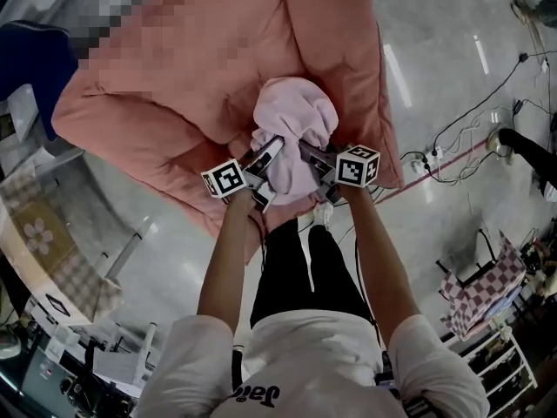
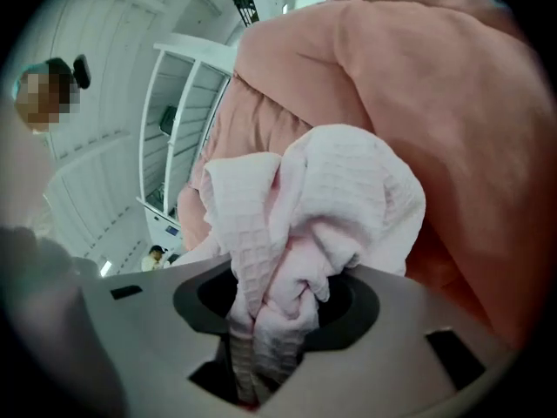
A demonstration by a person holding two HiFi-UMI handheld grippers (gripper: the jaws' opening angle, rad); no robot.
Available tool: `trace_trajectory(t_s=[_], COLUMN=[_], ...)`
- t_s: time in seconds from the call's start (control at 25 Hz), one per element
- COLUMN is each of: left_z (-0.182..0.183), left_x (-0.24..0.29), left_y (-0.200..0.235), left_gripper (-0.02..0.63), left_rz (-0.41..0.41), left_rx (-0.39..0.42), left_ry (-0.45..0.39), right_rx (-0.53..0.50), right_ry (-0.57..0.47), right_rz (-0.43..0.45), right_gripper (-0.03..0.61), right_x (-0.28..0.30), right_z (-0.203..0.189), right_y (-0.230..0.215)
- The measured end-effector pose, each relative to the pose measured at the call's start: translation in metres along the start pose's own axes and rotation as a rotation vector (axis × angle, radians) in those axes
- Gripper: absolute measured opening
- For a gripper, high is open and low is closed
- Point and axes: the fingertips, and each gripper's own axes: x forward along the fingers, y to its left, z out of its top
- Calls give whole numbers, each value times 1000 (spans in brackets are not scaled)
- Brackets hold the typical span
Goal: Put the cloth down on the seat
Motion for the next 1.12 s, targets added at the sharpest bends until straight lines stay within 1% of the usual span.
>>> trace_trajectory(t_s=[0.16, 0.28, 0.36, 0.44, 0.52, 0.6, 0.68, 0.8, 0.88, 0.96, 1.12], left_z=[-13, -24, -32, -37, -37, -35, -34, -33, -31, -29, -34], left_x=[22, 29, 33, 35, 36, 35, 33, 26, 17, 4, -27], left_y=[53, 87, 108, 128, 141, 146, 145, 142, 136, 128, 104], left_gripper=[244, 236, 236, 236, 236, 238, 243, 263, 277, 295, 318], left_rz=[94, 195, 270, 327, 350, 352, 358, 394, 427, 455, 497], left_rx=[33, 85, 133, 158, 151, 150, 165, 193, 210, 222, 217], left_ry=[38, 99, 142, 162, 158, 151, 149, 143, 132, 115, 73], right_rx=[-63, -121, -129, -110, -92, -86, -86, -77, -68, -63, -55], right_ry=[58, 108, 131, 136, 134, 131, 130, 124, 111, 91, 66], right_rz=[-149, -299, -392, -447, -468, -469, -464, -471, -489, -502, -503], right_gripper=[173, 173, 179, 190, 207, 218, 222, 228, 250, 255, 259], right_x=[7, 9, 8, 8, 10, 13, 12, 5, -4, -15, -40], right_z=[-17, -34, -43, -49, -53, -54, -54, -52, -49, -47, -49], right_y=[-60, -96, -119, -135, -144, -147, -146, -142, -136, -128, -98])
